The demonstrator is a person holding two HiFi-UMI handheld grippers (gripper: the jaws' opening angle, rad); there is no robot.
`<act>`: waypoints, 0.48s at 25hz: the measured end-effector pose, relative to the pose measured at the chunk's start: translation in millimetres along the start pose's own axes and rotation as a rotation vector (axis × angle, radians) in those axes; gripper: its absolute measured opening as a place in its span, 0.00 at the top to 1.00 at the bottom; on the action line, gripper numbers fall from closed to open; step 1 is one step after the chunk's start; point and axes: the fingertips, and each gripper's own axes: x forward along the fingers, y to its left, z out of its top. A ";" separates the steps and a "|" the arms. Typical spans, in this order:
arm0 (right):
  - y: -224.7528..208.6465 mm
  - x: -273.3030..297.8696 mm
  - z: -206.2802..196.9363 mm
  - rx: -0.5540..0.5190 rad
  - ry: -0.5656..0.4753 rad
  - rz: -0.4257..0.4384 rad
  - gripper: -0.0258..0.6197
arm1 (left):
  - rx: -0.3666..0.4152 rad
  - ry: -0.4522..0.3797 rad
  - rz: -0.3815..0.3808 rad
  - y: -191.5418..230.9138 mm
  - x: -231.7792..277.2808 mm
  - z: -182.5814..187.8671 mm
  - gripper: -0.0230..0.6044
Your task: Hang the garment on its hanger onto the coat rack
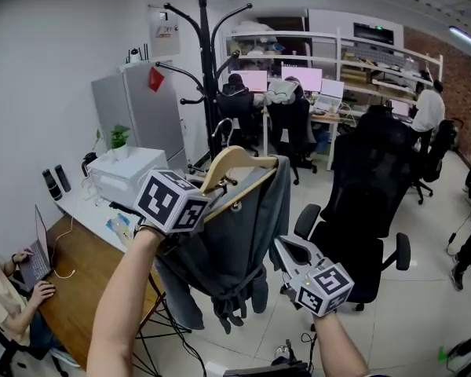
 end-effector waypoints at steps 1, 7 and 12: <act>-6.1 0.4 -1.8 -0.001 0.003 0.000 0.96 | -0.007 -0.001 0.006 2.8 6.5 3.2 0.95; -53.0 31.5 5.9 -0.028 -0.023 -0.006 0.96 | -0.017 -0.001 0.032 43.1 49.4 24.8 0.95; -102.0 60.5 17.1 -0.059 -0.050 0.011 0.96 | -0.020 0.034 0.055 75.5 98.2 45.3 0.95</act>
